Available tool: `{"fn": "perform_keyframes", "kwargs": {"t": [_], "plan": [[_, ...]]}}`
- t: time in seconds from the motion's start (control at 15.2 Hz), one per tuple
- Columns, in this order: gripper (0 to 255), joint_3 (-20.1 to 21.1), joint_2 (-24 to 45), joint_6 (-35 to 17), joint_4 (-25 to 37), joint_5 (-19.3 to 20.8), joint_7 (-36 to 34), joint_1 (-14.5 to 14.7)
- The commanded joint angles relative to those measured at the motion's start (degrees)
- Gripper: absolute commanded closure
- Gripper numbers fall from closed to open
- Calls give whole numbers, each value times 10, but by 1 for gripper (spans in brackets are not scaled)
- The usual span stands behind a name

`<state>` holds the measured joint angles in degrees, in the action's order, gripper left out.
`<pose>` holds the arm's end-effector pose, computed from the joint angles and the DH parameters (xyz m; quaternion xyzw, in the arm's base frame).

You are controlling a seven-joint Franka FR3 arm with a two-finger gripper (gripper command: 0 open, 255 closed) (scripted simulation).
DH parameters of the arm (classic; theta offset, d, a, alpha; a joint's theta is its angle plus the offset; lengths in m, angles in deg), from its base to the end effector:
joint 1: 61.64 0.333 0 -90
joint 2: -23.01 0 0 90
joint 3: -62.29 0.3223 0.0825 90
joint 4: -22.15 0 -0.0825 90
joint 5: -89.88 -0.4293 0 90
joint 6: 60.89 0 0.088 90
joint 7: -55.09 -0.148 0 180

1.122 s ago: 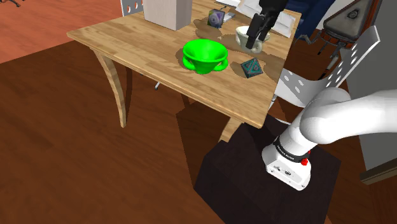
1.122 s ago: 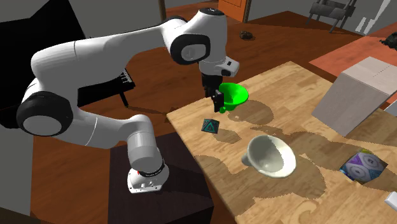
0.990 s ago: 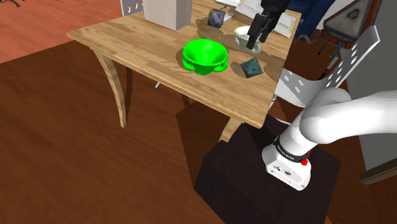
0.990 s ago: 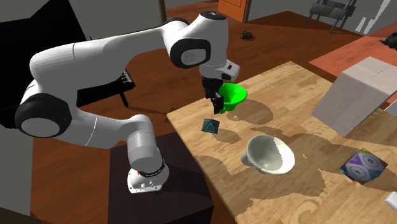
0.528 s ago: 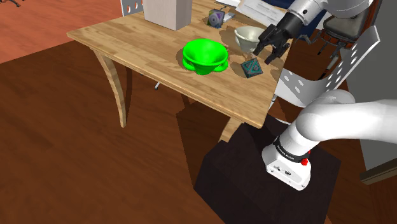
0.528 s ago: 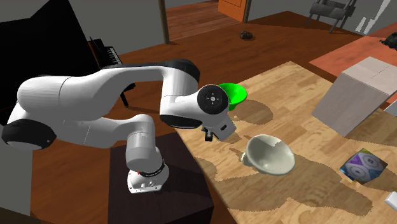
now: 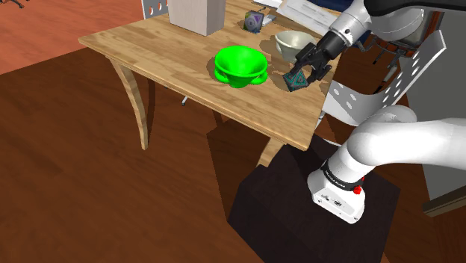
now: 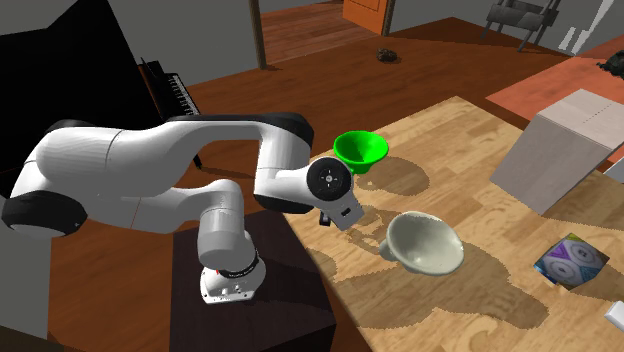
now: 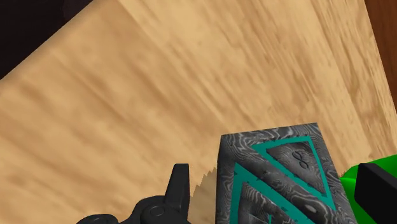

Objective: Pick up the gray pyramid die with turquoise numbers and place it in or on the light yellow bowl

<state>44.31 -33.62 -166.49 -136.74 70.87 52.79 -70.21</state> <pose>0.3012 -0.0875 0.4320 -0.9330 0.2171 -0.0525 0.2820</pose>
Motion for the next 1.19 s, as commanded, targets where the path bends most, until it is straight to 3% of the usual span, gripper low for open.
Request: {"fn": "perform_keyframes", "kwargs": {"t": [0.0, 0.4, 0.46, 1.12], "plan": [[0, 2, 0, -7, -6, -3, 0, 1], [0, 2, 0, -7, -6, -3, 0, 1], [255, 2, 0, -7, -6, -3, 0, 1], [255, 4, 0, 0, 1, -3, -4, 2]]}}
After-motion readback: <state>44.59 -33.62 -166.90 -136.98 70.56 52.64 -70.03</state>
